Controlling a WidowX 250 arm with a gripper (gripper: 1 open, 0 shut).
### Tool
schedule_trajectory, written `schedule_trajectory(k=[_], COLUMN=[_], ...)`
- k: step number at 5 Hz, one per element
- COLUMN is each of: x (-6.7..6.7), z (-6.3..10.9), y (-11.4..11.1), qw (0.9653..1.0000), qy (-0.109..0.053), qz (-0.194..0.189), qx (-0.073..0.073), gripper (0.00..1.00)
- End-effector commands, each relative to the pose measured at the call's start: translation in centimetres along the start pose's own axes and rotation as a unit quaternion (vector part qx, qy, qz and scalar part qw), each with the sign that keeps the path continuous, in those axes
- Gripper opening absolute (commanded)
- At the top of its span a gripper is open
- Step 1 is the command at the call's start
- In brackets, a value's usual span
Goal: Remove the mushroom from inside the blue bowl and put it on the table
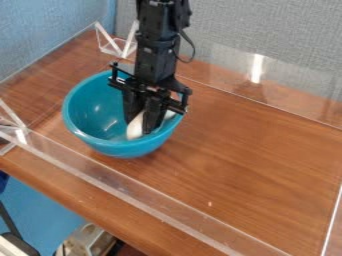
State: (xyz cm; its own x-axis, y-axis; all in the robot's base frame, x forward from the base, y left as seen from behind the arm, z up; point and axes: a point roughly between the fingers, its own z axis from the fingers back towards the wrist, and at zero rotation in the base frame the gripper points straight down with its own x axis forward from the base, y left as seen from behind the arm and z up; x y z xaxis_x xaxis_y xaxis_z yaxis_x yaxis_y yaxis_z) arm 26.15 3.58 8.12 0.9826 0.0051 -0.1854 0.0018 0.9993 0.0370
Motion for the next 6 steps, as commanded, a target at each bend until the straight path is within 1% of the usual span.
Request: schedule_trajectory(k=[1,2,4,5,6], x=[0.7,0.9,0.5,1.2,1.7], z=[1.3,0.6,5.2,6.3,6.8], y=[-0.1,-0.6,-0.6,-2.5,-6.6], qw=[0.9991,0.9986,0.9984,0.9986,0.9987], qy=[-0.038,-0.038,-0.040,-0.044,-0.045], qz=[0.020,0.036,0.040,0.028,-0.018], qx=[0.003,0.001,0.002,0.006,0.013], gripper=[0.00,0.00,0.00,0.00,0.00])
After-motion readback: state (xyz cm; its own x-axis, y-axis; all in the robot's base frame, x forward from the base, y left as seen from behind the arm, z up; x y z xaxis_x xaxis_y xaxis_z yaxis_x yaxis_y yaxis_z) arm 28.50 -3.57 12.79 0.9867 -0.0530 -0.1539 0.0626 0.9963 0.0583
